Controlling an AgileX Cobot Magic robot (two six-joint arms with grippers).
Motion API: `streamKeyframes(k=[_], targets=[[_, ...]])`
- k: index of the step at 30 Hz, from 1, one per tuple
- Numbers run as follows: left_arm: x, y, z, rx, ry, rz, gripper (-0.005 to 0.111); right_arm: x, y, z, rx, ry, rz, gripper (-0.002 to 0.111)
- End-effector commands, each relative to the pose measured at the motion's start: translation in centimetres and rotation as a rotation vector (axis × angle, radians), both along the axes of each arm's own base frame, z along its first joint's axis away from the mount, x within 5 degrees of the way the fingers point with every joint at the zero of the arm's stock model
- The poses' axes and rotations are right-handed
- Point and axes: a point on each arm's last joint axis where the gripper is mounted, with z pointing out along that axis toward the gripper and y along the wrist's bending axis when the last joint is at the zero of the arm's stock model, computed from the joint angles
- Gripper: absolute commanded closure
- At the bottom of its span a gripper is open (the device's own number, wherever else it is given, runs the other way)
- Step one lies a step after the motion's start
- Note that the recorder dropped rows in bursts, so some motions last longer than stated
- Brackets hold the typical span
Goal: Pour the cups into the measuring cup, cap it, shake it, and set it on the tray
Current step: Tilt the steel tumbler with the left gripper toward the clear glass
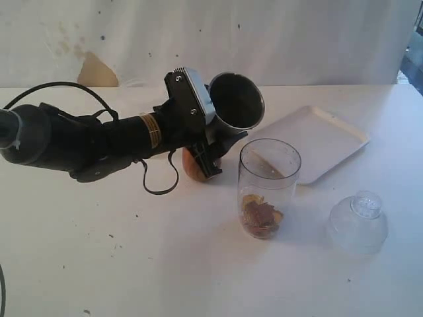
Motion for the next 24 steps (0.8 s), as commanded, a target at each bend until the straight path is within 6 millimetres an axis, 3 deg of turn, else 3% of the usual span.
streamKeyframes(k=[1,10,24], targets=[[0.1,-0.2,1.3,-0.048,-0.040,0.003,0.107,0.0,0.0,-0.1,0.000,-0.003,0.001,0.108],[0.8,-0.5,2.3,-0.025,-0.088,0.010,0.107,0.0,0.0,-0.1,0.000,-0.003,0.001,0.108],[0.4,-0.8,2.1,0.040,-0.141,-0.057,0.107,0.0,0.0,-0.1,0.000,-0.003,0.001,0.108]])
